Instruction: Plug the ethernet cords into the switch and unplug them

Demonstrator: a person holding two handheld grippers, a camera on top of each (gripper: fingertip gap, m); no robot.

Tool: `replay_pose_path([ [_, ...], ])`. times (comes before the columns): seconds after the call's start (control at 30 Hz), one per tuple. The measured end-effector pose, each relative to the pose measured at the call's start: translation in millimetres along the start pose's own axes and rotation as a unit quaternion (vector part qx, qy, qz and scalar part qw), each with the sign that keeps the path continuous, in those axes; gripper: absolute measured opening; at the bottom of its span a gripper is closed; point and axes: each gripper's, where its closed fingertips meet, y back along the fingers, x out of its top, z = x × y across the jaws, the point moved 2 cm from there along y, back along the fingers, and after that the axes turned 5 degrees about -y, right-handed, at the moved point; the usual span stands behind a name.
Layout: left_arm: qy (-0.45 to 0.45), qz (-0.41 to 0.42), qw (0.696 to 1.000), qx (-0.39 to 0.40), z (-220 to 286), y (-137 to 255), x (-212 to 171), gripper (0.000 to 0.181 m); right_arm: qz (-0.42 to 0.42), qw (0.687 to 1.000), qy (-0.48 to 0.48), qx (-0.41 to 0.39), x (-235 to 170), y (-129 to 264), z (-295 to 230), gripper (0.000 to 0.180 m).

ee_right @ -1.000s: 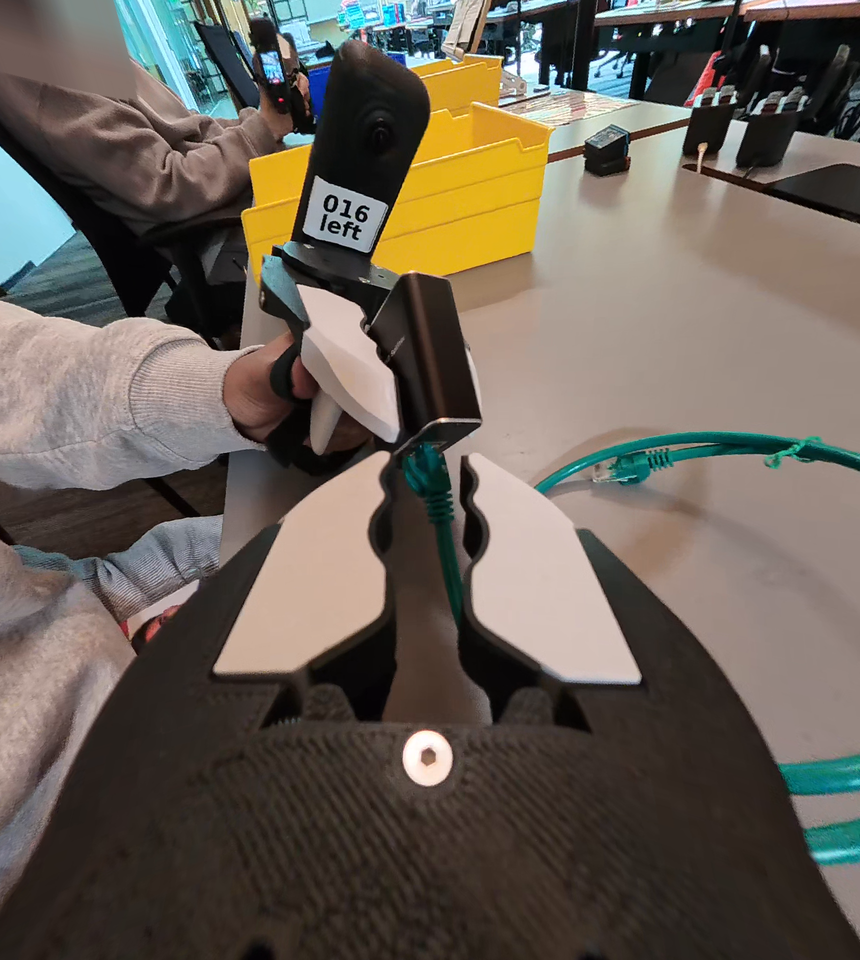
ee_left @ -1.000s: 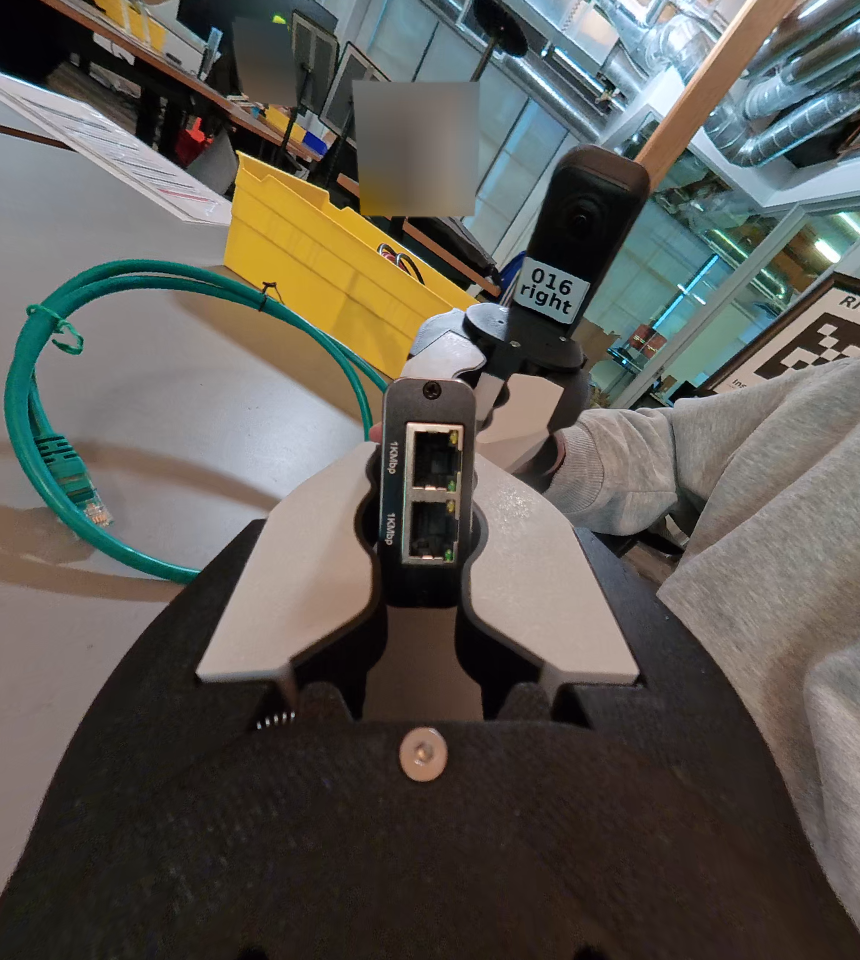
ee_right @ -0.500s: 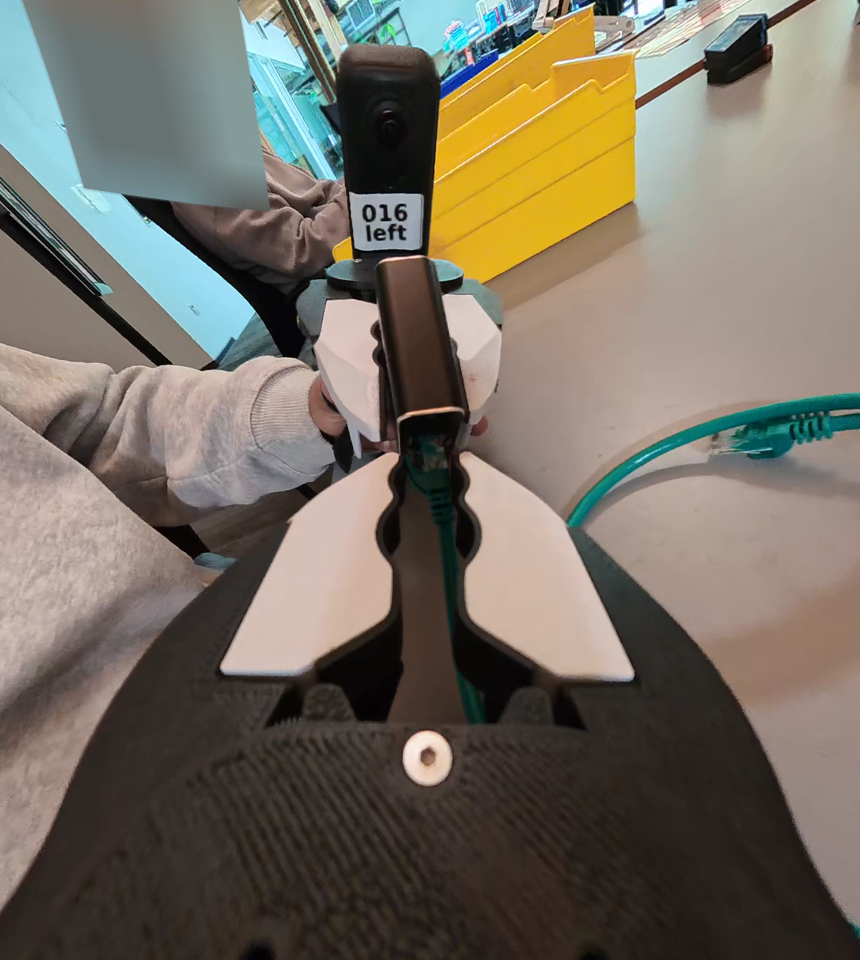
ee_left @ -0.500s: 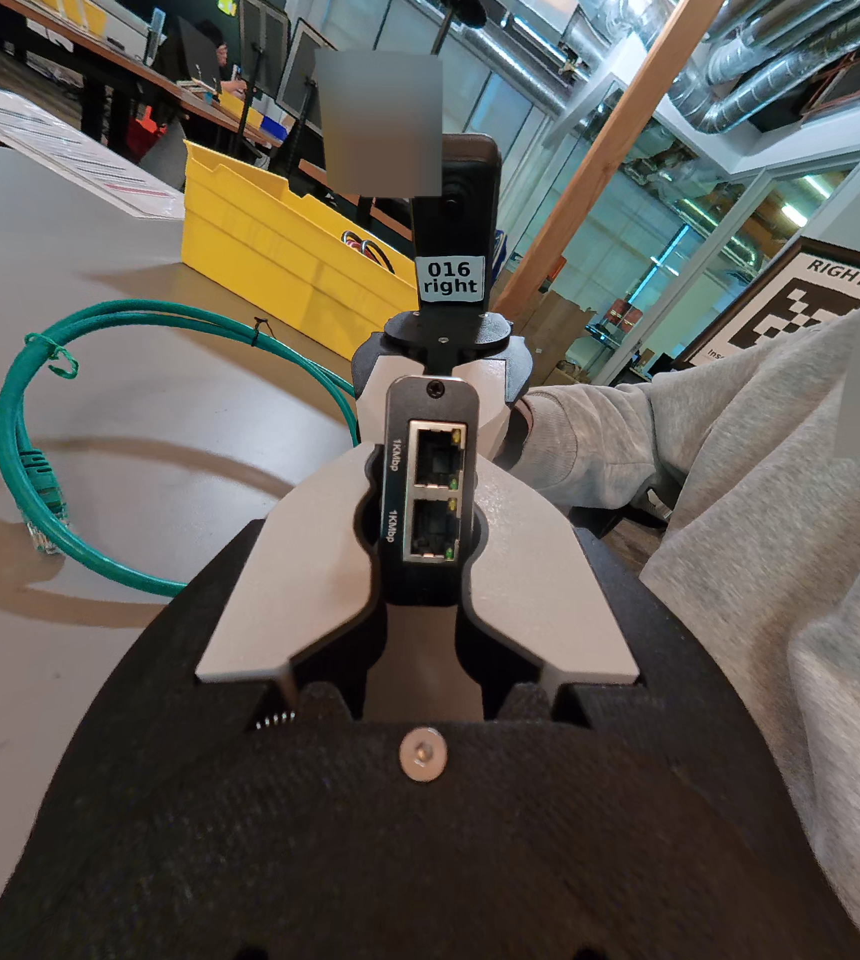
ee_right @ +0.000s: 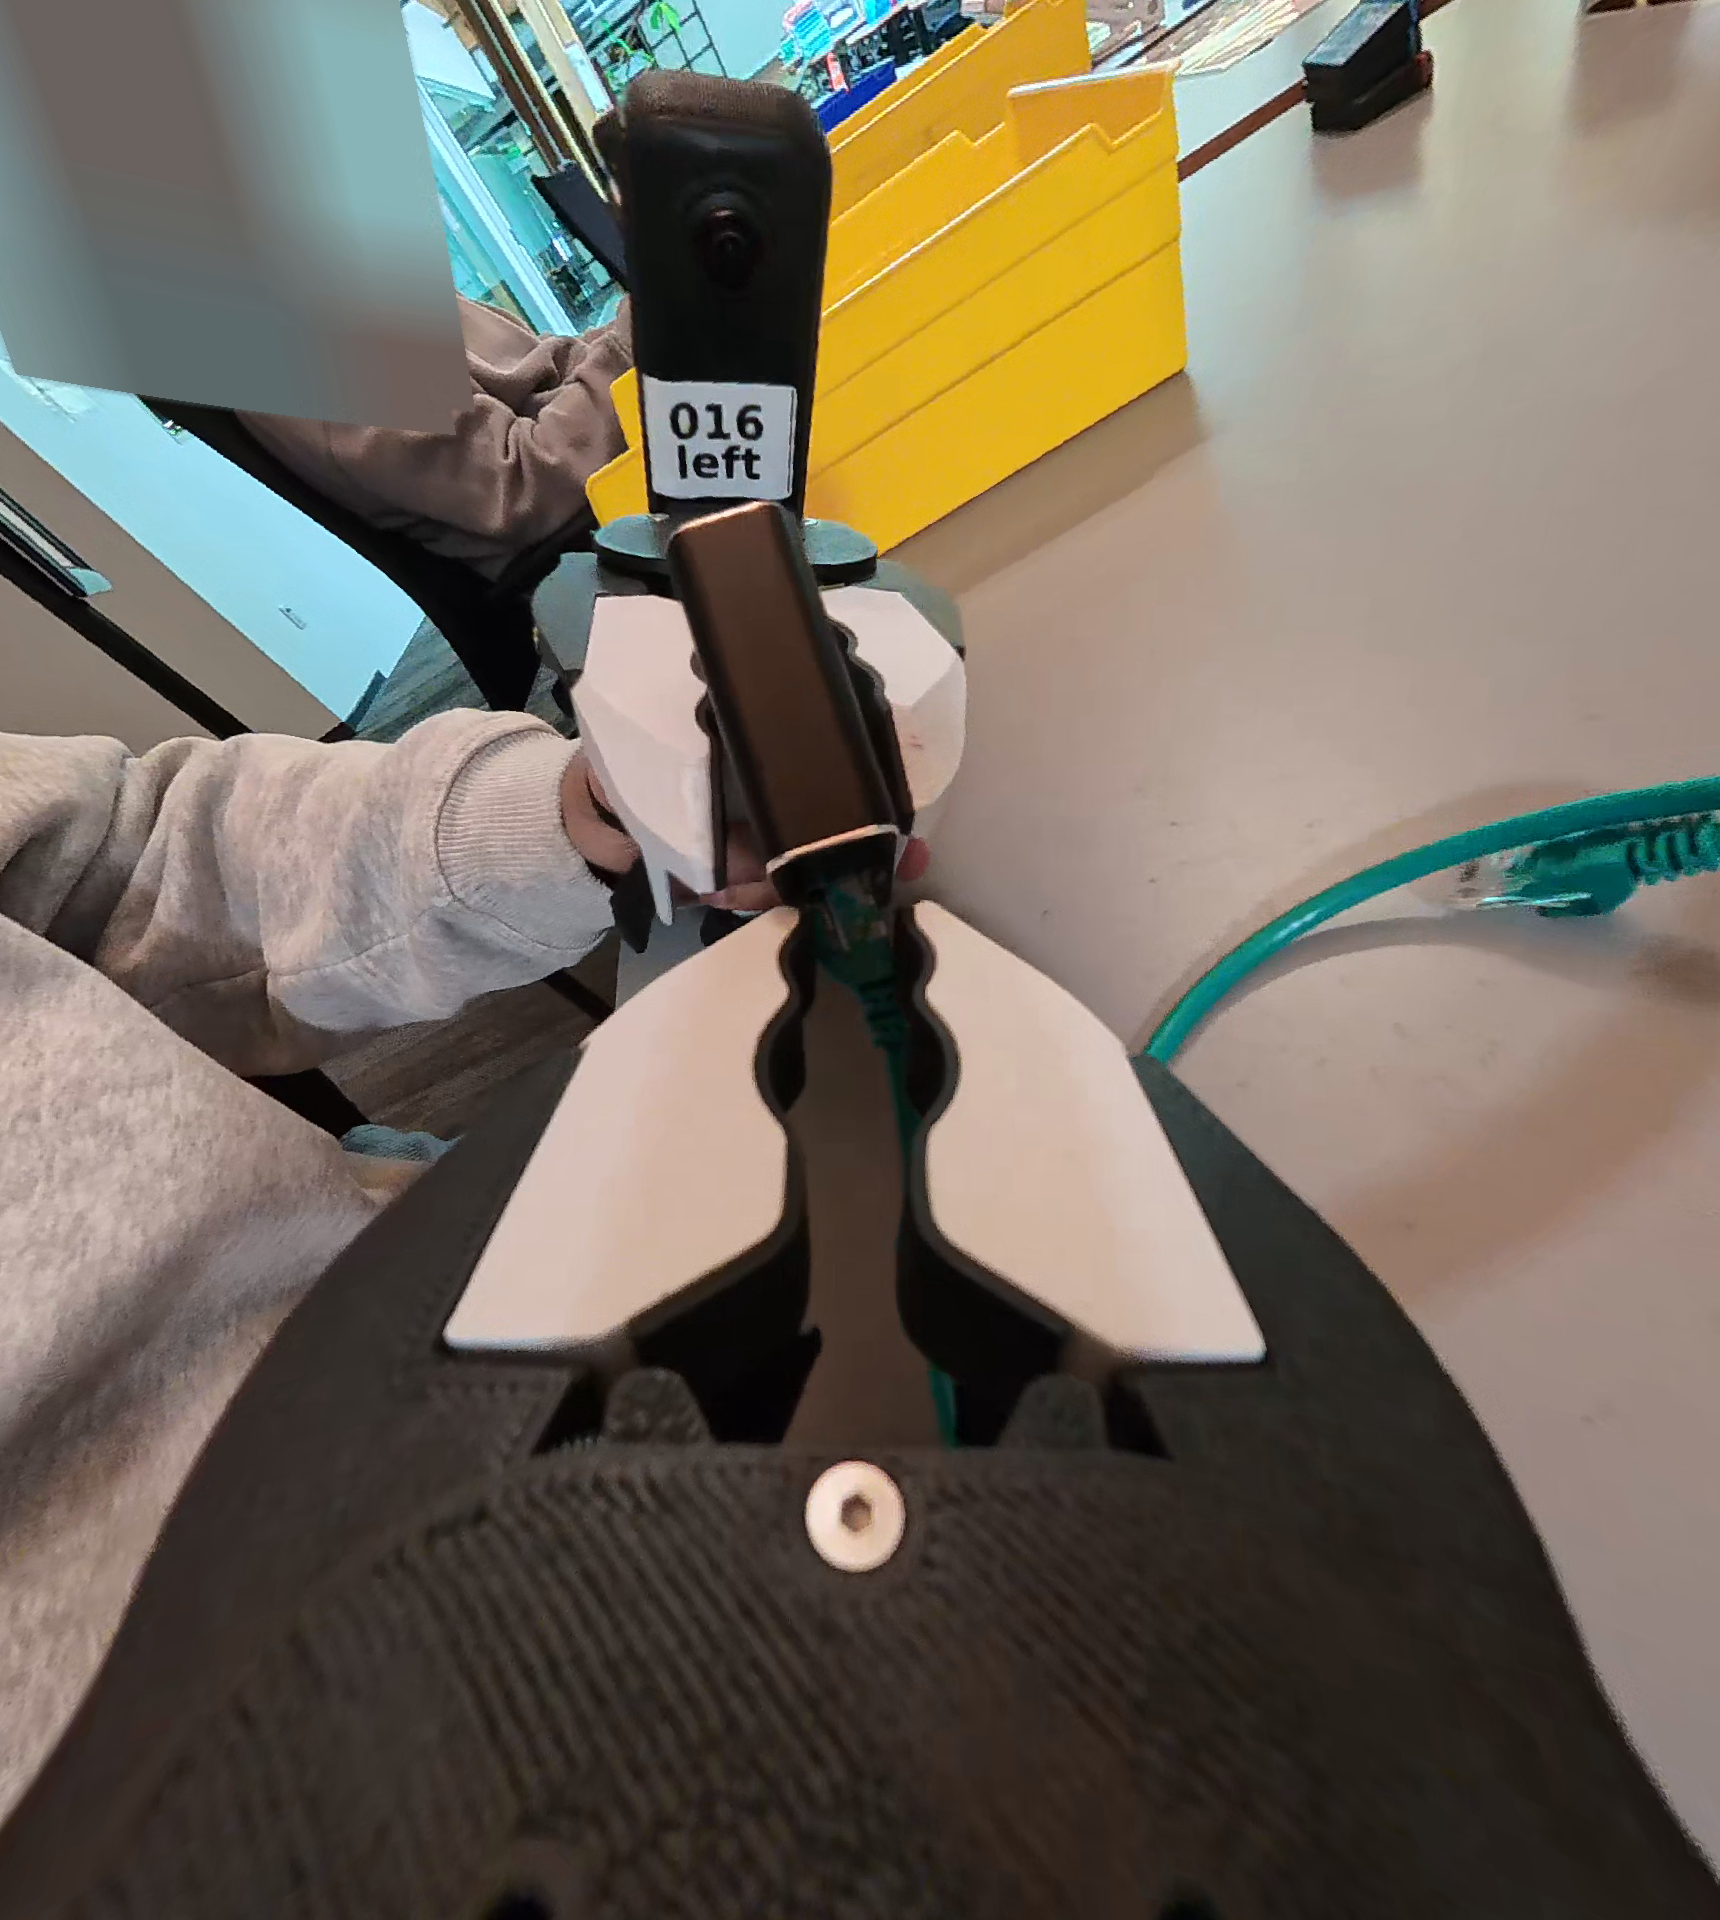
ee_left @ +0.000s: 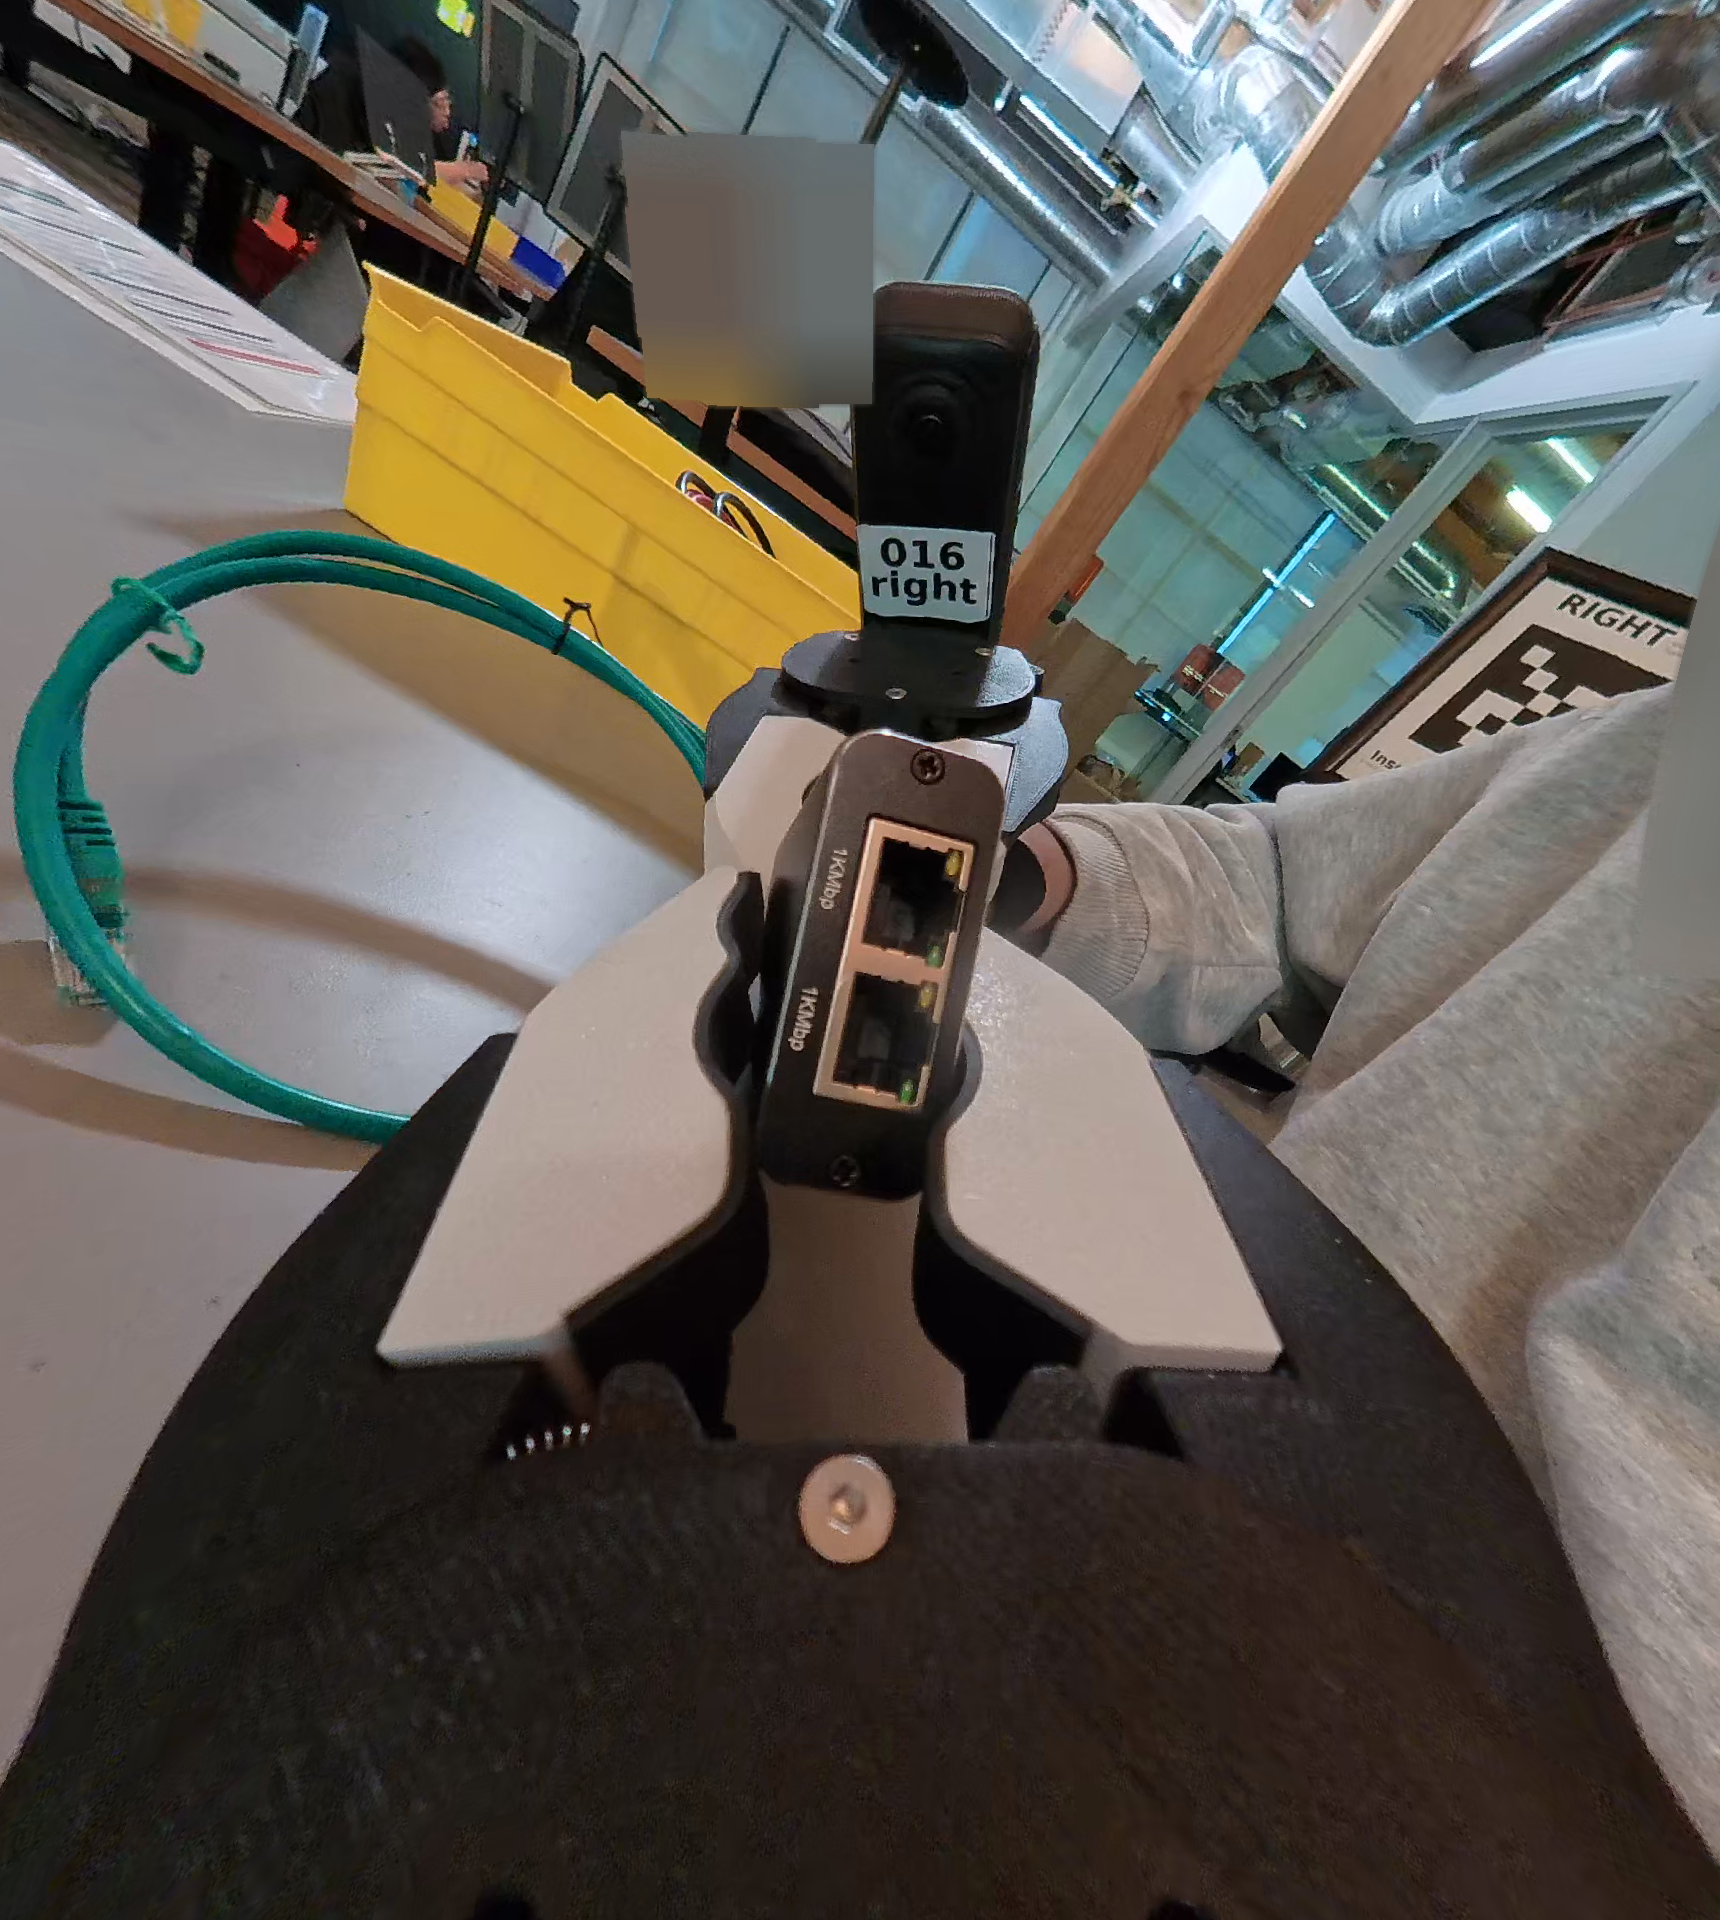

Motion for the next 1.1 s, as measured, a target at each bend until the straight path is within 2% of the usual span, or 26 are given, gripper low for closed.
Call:
replay_pose_path([
  [0.33,0.058,0.054,0.997,-0.013,-9.9,4.2,10.7,0.028,0.010,1.000,-0.005,-0.003,10.2,0.3,2.0,0.014],
  [0.37,0.061,0.089,0.994,-0.011,-11.8,12.0,19.2,0.028,0.009,1.000,-0.003,-0.016,9.7,2.8,5.1,0.014],
  [0.43,0.115,0.243,0.962,-0.041,-17.2,59.3,58.8,0.026,0.018,0.997,0.008,-0.081,10.3,23.7,31.0,0.013],
  [0.47,0.093,0.237,0.967,-0.010,-22.7,74.3,61.3,0.027,0.056,0.995,-0.015,-0.080,20.0,39.1,38.5,0.013],
  [0.5,0.055,0.198,0.978,0.033,-26.9,79.8,56.3,0.027,0.105,0.992,-0.050,-0.057,34.3,52.1,38.7,0.013],
  [0.57,0.039,0.183,0.982,0.040,-25.5,80.3,54.8,0.027,0.151,0.987,-0.056,-0.026,48.3,60.6,33.3,0.013],
  [0.63,0.056,0.192,0.980,0.018,-25.2,74.0,54.8,0.027,0.137,0.990,-0.037,-0.011,41.9,51.1,28.7,0.013],
  [0.7,0.060,0.163,0.985,0.017,-29.1,64.4,42.5,0.027,0.116,0.992,-0.038,0.033,34.8,40.6,19.1,0.014],
  [0.77,0.062,0.143,0.988,0.018,-30.5,56.8,32.7,0.027,0.105,0.993,-0.042,0.042,31.6,36.2,15.8,0.014],
  [0.83,0.064,0.139,0.988,0.006,-28.1,51.9,31.2,0.027,0.104,0.994,-0.034,0.017,31.4,36.3,20.6,0.021],
  [0.9,0.066,0.130,0.989,0.009,-29.2,48.9,28.3,0.026,0.101,0.994,-0.022,-0.031,31.7,39.2,31.4,0.042],
  [0.97,0.071,0.128,0.989,0.007,-29.9,48.4,27.7,0.027,0.087,0.994,-0.019,-0.069,30.6,44.5,39.9,0.051],
  [1.1,0.089,0.142,0.986,0.007,-34.1,51.9,29.1,0.026,0.077,0.989,0.026,-0.122,31.4,60.1,42.6,0.053],
])
